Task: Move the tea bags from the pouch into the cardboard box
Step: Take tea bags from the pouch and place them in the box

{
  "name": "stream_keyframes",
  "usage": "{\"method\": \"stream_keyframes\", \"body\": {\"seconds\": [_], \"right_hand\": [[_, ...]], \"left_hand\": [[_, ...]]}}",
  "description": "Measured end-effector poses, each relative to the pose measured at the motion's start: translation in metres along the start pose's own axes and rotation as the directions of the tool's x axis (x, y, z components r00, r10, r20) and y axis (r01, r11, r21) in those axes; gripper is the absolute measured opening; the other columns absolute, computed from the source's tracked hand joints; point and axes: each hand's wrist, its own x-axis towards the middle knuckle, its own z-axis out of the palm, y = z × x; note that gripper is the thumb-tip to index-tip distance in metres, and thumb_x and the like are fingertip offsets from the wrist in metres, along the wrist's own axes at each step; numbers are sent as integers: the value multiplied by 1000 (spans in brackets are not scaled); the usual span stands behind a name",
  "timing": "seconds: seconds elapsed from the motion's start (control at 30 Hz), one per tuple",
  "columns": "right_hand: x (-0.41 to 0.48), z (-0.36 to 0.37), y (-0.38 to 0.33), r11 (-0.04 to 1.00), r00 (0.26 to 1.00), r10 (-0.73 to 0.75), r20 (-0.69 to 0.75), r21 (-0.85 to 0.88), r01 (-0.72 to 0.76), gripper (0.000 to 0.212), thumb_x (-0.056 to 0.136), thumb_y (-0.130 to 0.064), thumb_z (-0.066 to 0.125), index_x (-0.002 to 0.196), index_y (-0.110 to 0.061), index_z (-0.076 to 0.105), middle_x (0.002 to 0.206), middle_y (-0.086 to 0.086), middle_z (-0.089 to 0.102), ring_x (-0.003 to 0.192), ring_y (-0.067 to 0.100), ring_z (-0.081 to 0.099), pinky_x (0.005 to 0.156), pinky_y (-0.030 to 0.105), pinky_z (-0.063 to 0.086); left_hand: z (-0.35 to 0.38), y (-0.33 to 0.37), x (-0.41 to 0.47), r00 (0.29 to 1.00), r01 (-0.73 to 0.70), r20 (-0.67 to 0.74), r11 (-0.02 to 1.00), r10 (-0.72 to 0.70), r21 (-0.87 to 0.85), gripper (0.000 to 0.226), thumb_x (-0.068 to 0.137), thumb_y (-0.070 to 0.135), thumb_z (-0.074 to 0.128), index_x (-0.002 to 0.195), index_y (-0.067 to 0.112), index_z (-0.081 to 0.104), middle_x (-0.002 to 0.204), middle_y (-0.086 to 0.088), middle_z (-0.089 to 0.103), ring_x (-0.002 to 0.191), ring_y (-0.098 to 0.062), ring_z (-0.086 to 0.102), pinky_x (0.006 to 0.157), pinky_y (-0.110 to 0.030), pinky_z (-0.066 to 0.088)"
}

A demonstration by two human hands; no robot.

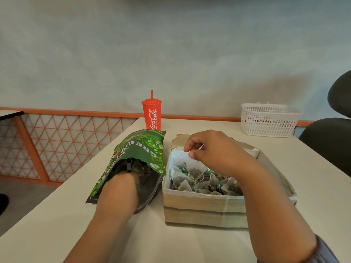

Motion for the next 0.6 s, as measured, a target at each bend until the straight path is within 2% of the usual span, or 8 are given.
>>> {"method": "stream_keyframes", "body": {"seconds": [0.07, 0.17, 0.23, 0.33, 0.4, 0.5, 0.53, 0.6], "right_hand": [[-1, -1, -2, 1000, 1000, -21, -7, 4, 21, 12, 87, -15, 61, 92, -24, 67, 79, -15, 57, 64, -6, 48, 58, -4, 33], [-2, -1, -9, 997, 998, -57, 7, 44, 57, 13, 86, -16, 62, 87, -29, 66, 75, -18, 56, 63, -12, 50, 59, -4, 34], [-3, -2, -14, 992, 995, -96, 29, 88, 93, 14, 85, -17, 64, 85, -31, 64, 73, -19, 56, 62, -18, 48, 57, 0, 37], [-5, -1, -23, 981, 985, -137, 106, 149, 121, 14, 81, -23, 69, 91, -31, 64, 78, -15, 62, 61, -13, 51, 59, 9, 37], [-9, 1, -30, 979, 969, -153, 194, 160, 122, 25, 77, -29, 72, 101, -32, 63, 85, -14, 62, 67, -7, 53, 65, 15, 39], [-13, 3, -40, 981, 931, -172, 320, 140, 133, 48, 74, -36, 74, 118, -34, 56, 95, -15, 57, 78, -3, 53, 68, 17, 41], [-14, 5, -43, 980, 927, -182, 329, 136, 145, 51, 74, -37, 74, 120, -35, 55, 94, -16, 56, 78, -3, 53, 68, 17, 41], [-13, 8, -47, 973, 935, -214, 284, 143, 179, 45, 75, -34, 74, 116, -33, 58, 88, -16, 58, 75, -2, 53, 68, 17, 42]], "left_hand": [[-5, -1, -4, 998, -26, -56, 999, 23, -48, 25, 78, 11, 58, 93, 29, 64, 87, 5, 62, 73, -17, 53, 63, -22, 39], [-16, -6, -17, 981, -91, -191, 927, 21, -364, 23, 80, 1, 63, 84, 23, 68, 74, 11, 60, 68, -8, 56, 55, -18, 36], [-28, -5, -27, 973, -118, -228, 798, -25, -591, 24, 79, -2, 65, 77, 22, 67, 61, 11, 59, 61, 0, 54, 51, -8, 37], [-41, -4, -34, 976, -119, -201, 557, -88, -822, 30, 80, -6, 63, 74, 23, 66, 66, 18, 63, 59, 4, 54, 54, -1, 40], [-46, -3, -34, 979, -111, -171, 410, -114, -905, 33, 80, -7, 61, 71, 24, 68, 64, 14, 65, 58, 4, 56, 56, -3, 43], [-50, 1, -36, 983, -95, -127, 225, -133, -970, 39, 81, -5, 59, 68, 30, 71, 66, 10, 65, 62, -2, 60, 65, -19, 51], [-50, 3, -38, 983, -93, -117, 166, -140, -982, 40, 81, -4, 57, 68, 31, 71, 65, 9, 64, 61, -4, 60, 64, -21, 52], [-52, 8, -40, 982, -92, -98, 47, -159, -995, 38, 81, -4, 56, 67, 28, 71, 64, 8, 62, 59, -5, 58, 58, -16, 52]]}}
